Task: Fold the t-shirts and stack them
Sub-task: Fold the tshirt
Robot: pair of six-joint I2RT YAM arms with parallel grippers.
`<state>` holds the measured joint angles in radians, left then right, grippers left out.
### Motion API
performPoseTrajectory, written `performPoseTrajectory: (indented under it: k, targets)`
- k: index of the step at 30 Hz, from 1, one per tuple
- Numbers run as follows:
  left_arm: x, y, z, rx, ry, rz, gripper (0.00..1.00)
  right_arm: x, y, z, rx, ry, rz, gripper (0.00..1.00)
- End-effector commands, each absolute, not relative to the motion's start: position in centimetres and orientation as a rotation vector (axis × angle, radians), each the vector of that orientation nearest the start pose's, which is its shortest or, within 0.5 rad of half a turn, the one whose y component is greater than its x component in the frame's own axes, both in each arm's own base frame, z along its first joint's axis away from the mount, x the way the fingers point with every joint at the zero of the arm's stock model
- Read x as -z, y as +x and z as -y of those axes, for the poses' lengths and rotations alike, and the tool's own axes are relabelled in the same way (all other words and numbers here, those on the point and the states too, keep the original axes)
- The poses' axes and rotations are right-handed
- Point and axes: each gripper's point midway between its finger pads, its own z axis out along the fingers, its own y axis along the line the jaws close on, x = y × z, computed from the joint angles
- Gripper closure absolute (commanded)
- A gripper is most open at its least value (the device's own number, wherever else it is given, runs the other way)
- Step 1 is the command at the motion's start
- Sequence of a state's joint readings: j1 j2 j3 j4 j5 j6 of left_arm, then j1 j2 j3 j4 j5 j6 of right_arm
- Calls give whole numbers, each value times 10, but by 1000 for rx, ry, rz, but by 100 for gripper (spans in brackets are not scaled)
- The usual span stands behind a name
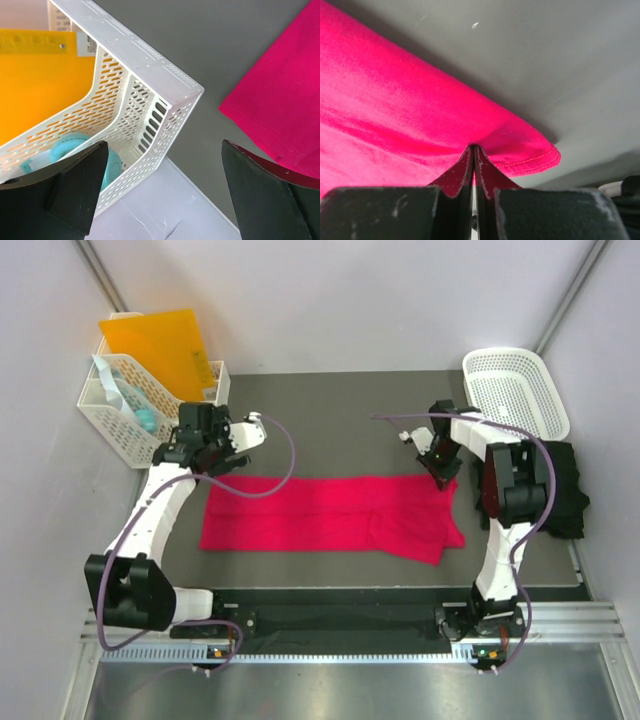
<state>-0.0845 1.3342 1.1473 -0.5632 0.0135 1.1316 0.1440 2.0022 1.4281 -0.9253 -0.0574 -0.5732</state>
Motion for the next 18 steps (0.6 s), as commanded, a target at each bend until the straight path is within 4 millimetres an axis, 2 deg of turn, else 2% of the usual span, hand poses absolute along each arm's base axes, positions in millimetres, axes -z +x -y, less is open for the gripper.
performPoseTrajectory:
  k: [1, 16, 18]
  targets:
    - [-201, 364, 3, -482, 1409, -1930, 1, 7, 444, -29, 171, -1049, -2627, 100]
    - [-196, 338, 11, -519, 1555, -1908, 1, -17, 516, -26, 336, -1024, -2451, 100]
    - [-194, 335, 14, -521, 1588, -1901, 1, -25, 528, -27, 361, -1015, -2411, 100]
